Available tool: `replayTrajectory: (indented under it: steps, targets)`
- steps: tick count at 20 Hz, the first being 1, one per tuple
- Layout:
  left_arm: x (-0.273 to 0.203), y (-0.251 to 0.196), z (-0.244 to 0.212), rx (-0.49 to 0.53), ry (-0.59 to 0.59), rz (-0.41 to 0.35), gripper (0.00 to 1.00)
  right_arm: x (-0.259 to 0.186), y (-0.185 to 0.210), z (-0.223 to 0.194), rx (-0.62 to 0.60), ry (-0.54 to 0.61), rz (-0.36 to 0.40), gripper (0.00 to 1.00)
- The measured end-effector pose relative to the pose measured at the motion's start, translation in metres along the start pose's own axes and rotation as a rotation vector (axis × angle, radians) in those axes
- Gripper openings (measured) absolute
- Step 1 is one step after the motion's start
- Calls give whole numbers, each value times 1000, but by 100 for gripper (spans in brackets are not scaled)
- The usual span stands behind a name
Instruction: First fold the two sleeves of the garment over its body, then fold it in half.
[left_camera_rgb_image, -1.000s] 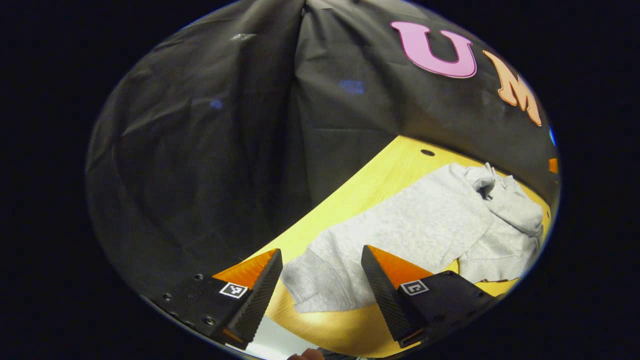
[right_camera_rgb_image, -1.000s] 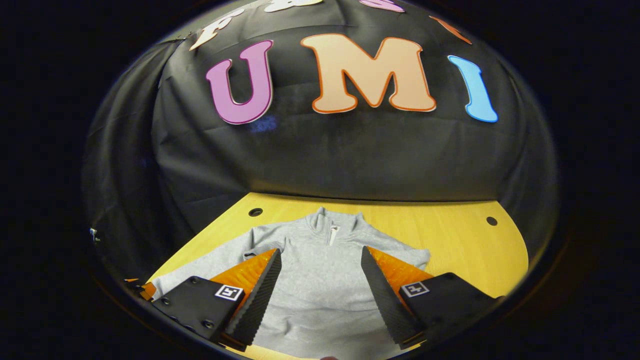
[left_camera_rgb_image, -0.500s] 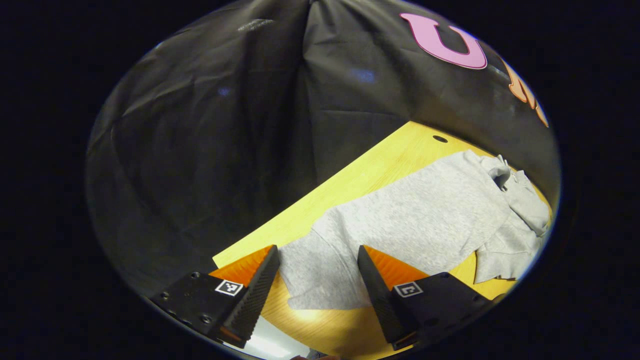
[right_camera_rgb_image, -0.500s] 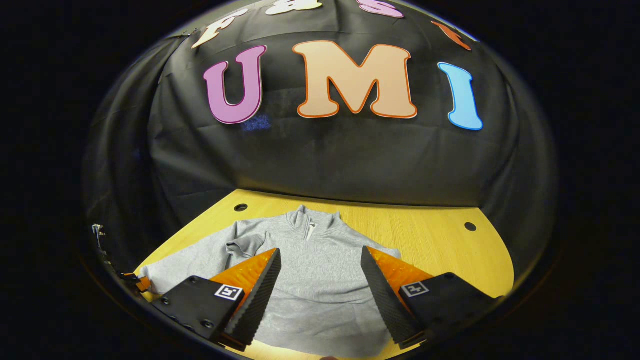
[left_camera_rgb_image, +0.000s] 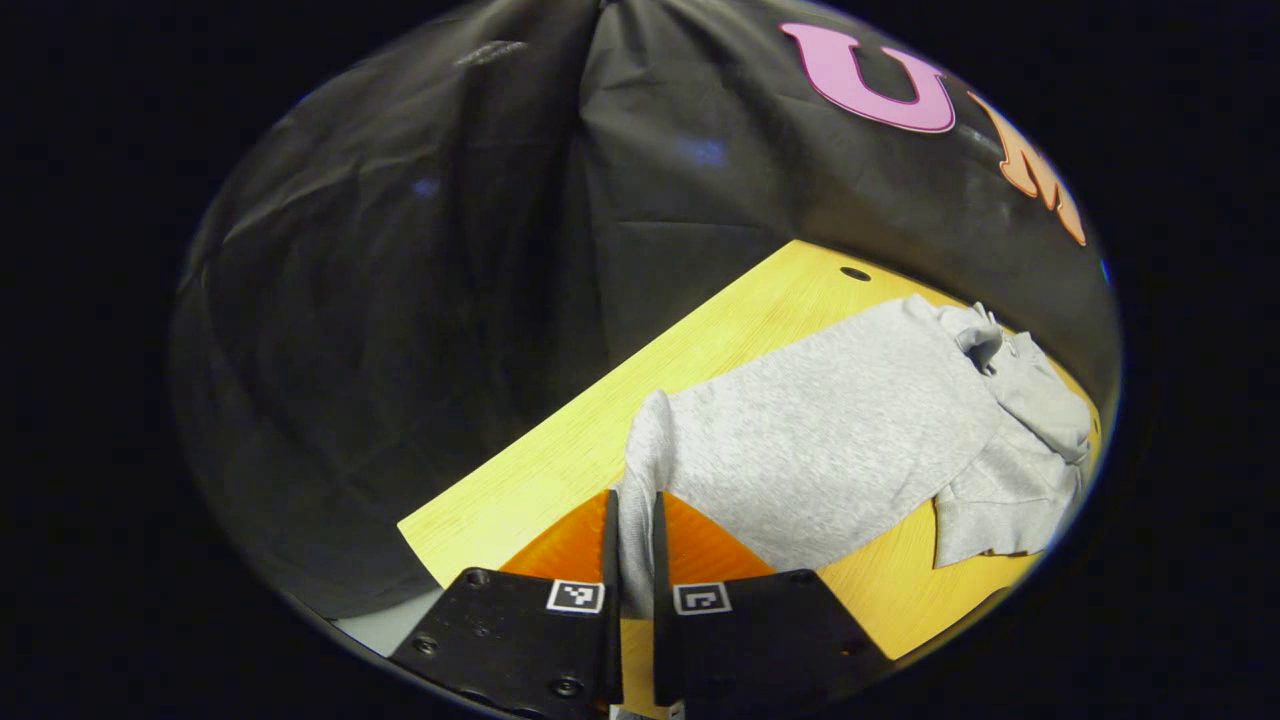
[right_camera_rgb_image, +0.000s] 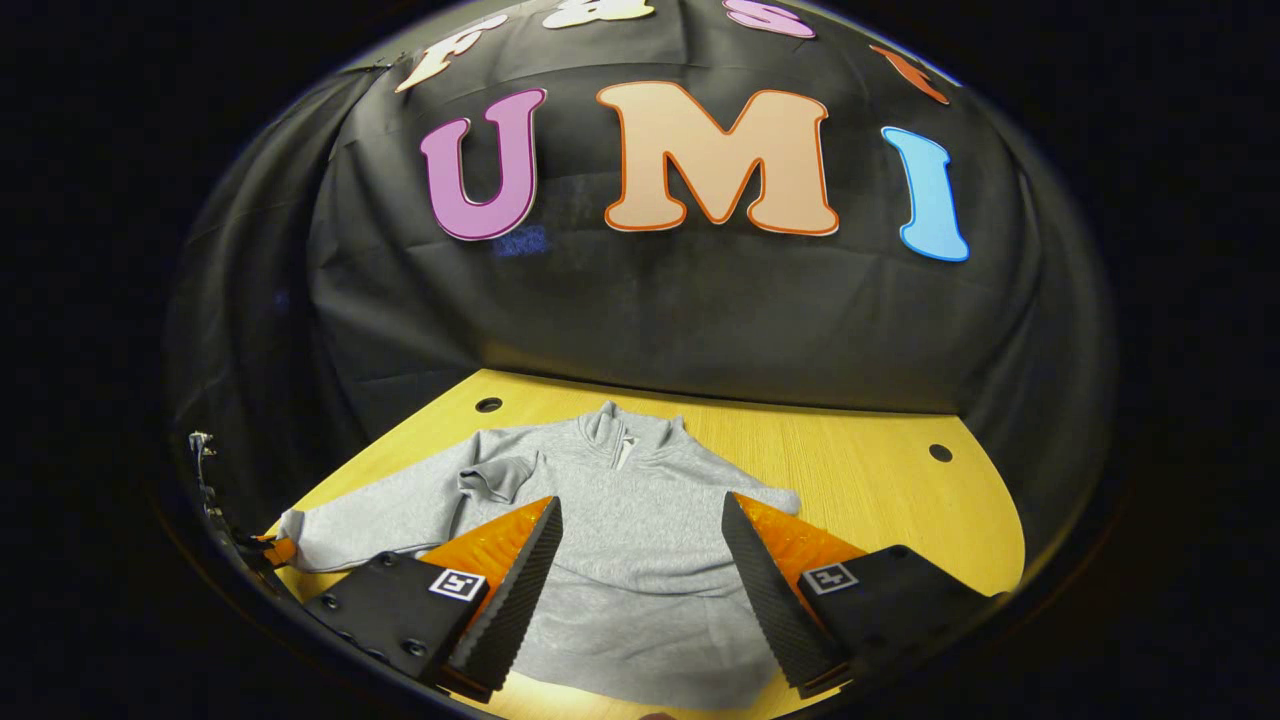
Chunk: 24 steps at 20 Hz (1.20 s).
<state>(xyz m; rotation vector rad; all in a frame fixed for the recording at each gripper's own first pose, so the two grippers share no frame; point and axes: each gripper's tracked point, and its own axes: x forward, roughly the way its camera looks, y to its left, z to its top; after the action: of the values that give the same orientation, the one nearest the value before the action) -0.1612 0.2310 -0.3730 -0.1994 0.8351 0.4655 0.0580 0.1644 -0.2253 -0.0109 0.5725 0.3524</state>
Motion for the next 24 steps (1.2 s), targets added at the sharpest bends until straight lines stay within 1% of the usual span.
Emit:
replayTrajectory:
  steps: [1,2,3,6,8,9,10,11,12,13,14,15,18,22,23,24]
  targets:
    - [1,-3,2,8,12,3,7,-2,-1,-1,3,-2,-1,99]
    - [0,0,1,7,32,3,1,-3,-2,-4,4,2,-1,99]
    - [-2,-1,2,-2,50,-2,0,-5,-2,-7,4,4,-2,99]
    - [-6,-8,16,-51,63,-40,0,-11,-5,-17,2,13,-1,99]
    - [-7,-10,30,-65,43,-51,0,-16,-8,-23,3,19,-1,99]
    - [-5,-16,41,-68,27,-55,0,-20,-9,-25,4,21,-2,96]
    - [-4,-22,50,-68,14,-63,0,-21,-11,-29,5,23,-5,99]
    - [-4,-27,61,-66,-2,-73,0,-23,-13,-31,5,24,-7,96]
    - [-5,-34,72,-61,-16,-86,0,-26,-17,-32,9,25,-11,96]
    - [-5,-41,83,-55,-31,-98,0,-28,-21,-33,13,26,-17,99]
    - [-5,-47,95,-48,-46,-108,0,-30,-27,-35,21,25,-24,96]
    - [-5,-55,106,-40,-58,-122,0,-33,-32,-36,29,25,-32,99]
    - [-8,-79,135,-11,-97,-161,0,-40,-52,-45,53,37,-63,99]
    - [-7,-121,165,22,-142,-217,0,-54,-81,-53,68,41,-112,99]
    - [-9,-133,170,28,-147,-236,2,-58,-87,-52,74,40,-123,99]
    - [-11,-146,175,33,-145,-258,0,-61,-94,-54,79,41,-134,99]
